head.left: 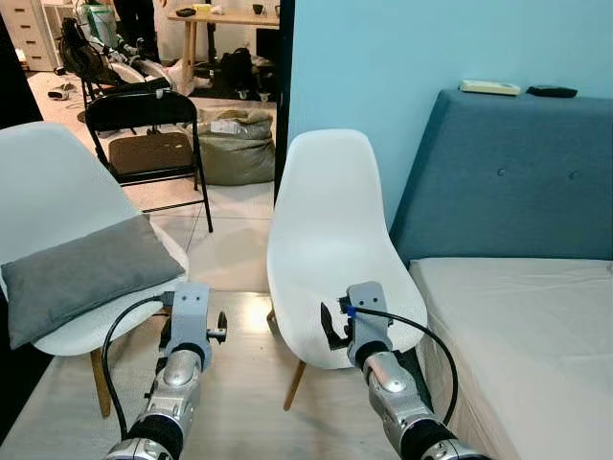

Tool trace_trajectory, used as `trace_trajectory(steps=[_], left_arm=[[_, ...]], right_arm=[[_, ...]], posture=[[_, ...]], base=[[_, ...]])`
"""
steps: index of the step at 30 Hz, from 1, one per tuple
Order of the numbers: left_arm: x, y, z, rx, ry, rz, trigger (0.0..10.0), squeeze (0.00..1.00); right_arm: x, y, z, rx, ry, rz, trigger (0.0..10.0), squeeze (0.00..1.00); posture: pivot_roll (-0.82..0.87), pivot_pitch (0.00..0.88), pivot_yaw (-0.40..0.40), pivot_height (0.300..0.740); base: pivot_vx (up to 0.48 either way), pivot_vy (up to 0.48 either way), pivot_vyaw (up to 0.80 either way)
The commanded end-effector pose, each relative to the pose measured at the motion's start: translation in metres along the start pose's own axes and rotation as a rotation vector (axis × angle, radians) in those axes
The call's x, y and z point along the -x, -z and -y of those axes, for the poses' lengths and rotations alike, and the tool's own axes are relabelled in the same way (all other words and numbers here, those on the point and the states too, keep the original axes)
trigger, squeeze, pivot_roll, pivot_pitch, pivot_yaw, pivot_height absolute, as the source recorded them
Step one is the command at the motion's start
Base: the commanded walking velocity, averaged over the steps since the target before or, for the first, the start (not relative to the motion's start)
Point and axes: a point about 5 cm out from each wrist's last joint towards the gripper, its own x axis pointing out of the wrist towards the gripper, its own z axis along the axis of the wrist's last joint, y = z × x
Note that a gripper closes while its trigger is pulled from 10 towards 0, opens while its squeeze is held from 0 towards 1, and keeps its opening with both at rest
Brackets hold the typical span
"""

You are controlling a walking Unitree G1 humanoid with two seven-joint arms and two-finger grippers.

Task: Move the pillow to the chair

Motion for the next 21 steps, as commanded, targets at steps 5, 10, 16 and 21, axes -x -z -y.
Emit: trace_trajectory(steps=[5, 10, 16, 21], left_arm=[[0.020, 0.052, 0.019, -0.060, 0.119, -0.256, 10.0, 0.00], [0.023, 0.059, 0.018, -0.049, 0.105, -0.308, 10.0, 0.00], [0.007, 0.035, -0.014, 0.112, -0.110, -0.261, 10.0, 0.00], [-0.011, -0.051, -0.097, 0.239, -0.524, 0.114, 10.0, 0.00]], right_arm=[[0.018, 0.037, -0.010, 0.155, -0.076, -0.177, 10.0, 0.00], [0.019, 0.036, 0.000, 0.148, -0.008, -0.165, 10.0, 0.00], [0.016, 0.030, -0.005, 0.182, -0.012, -0.129, 10.0, 0.00], [0.012, 0.025, -0.004, 0.205, -0.013, -0.118, 10.0, 0.00]], posture=[[0.10, 0.010, -0.031, 0.740], [0.09, 0.009, -0.013, 0.740], [0.09, 0.000, -0.014, 0.740], [0.09, 0.000, -0.019, 0.740]], base=[[0.000, 0.000, 0.00], [0.000, 0.000, 0.00], [0.000, 0.000, 0.00], [0.000, 0.000, 0.00]])
